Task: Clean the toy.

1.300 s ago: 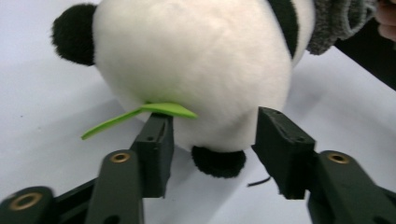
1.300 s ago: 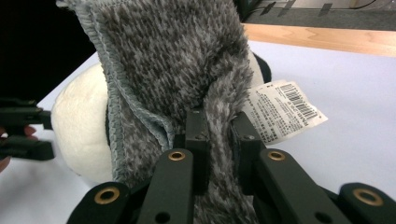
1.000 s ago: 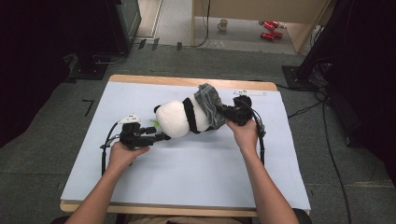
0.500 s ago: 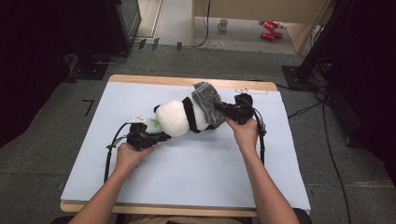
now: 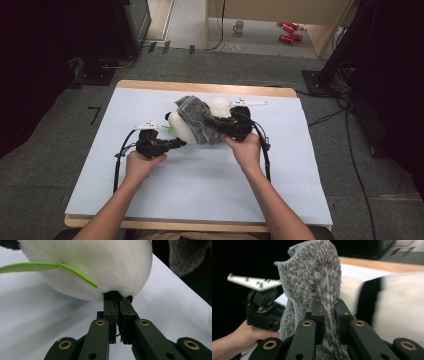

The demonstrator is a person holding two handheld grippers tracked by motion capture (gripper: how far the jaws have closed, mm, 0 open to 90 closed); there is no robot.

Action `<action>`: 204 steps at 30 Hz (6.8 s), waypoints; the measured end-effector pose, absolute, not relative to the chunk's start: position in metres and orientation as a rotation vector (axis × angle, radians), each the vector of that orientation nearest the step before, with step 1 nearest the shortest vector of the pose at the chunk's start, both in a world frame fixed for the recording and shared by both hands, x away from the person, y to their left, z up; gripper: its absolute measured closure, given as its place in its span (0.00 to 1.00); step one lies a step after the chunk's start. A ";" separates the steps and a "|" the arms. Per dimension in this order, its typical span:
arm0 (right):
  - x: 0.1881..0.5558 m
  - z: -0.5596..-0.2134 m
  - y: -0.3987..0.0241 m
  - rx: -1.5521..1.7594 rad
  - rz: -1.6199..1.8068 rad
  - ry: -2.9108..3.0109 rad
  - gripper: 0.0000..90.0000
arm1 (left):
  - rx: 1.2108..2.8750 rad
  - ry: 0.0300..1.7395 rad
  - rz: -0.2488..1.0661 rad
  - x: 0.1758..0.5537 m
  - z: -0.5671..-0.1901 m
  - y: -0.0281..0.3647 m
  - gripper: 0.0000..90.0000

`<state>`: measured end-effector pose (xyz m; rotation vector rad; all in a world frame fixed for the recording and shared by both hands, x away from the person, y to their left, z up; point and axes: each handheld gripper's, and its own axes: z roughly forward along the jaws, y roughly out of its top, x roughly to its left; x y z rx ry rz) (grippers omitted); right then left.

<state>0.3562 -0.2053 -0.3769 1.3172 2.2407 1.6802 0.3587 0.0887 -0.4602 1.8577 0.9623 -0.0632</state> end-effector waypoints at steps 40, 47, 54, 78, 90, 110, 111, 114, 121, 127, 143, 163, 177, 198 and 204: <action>0.383 -0.422 -0.268 1.544 1.318 2.137 0.90 | 1.888 1.038 -0.078 0.365 -0.462 0.099 0.97; 0.390 -0.435 -0.284 1.604 1.320 2.098 0.90 | 1.885 1.047 -0.088 0.367 -0.462 0.101 0.97; 0.388 -0.431 -0.303 1.662 1.310 2.013 0.90 | 1.872 1.054 -0.094 0.369 -0.462 0.102 0.97; 0.351 -0.392 -0.202 1.267 1.590 2.288 0.90 | 1.850 1.050 -0.102 0.369 -0.460 0.098 0.96; 0.350 -0.419 -0.167 1.280 1.527 2.397 0.90 | 1.845 1.042 -0.109 0.363 -0.458 0.094 0.96; 0.369 -0.424 -0.210 1.381 1.347 2.271 0.89 | 1.854 1.060 -0.078 0.366 -0.457 0.103 0.96; 0.370 -0.424 -0.214 1.392 1.351 2.265 0.89 | 1.855 1.059 -0.074 0.366 -0.457 0.103 0.96; 0.371 -0.423 -0.220 1.399 1.348 2.256 0.89 | 1.866 1.057 -0.076 0.366 -0.457 0.102 0.96; 0.375 -0.419 -0.236 1.421 1.323 2.224 0.89 | 1.871 1.061 -0.057 0.367 -0.458 0.105 0.96; 0.379 -0.419 -0.257 1.493 1.293 2.153 0.89 | 1.887 1.070 -0.037 0.368 -0.459 0.107 0.96; 0.380 -0.420 -0.279 1.543 1.443 2.041 0.89 | 1.957 0.946 0.102 0.363 -0.458 0.111 0.71; 0.382 -0.426 -0.277 1.562 1.403 2.071 0.88 | 1.950 0.907 0.253 0.372 -0.462 0.087 0.38; 0.372 -0.408 -0.279 1.518 1.474 2.022 0.88 | 1.865 1.037 0.043 0.381 -0.448 0.081 0.86; 0.336 -0.375 -0.194 1.281 1.557 2.278 0.89 | 1.738 1.136 -0.238 0.368 -0.427 0.086 0.82; 0.350 -0.395 -0.203 1.341 1.458 2.263 0.90 | 1.814 1.070 -0.108 0.363 -0.427 0.081 0.70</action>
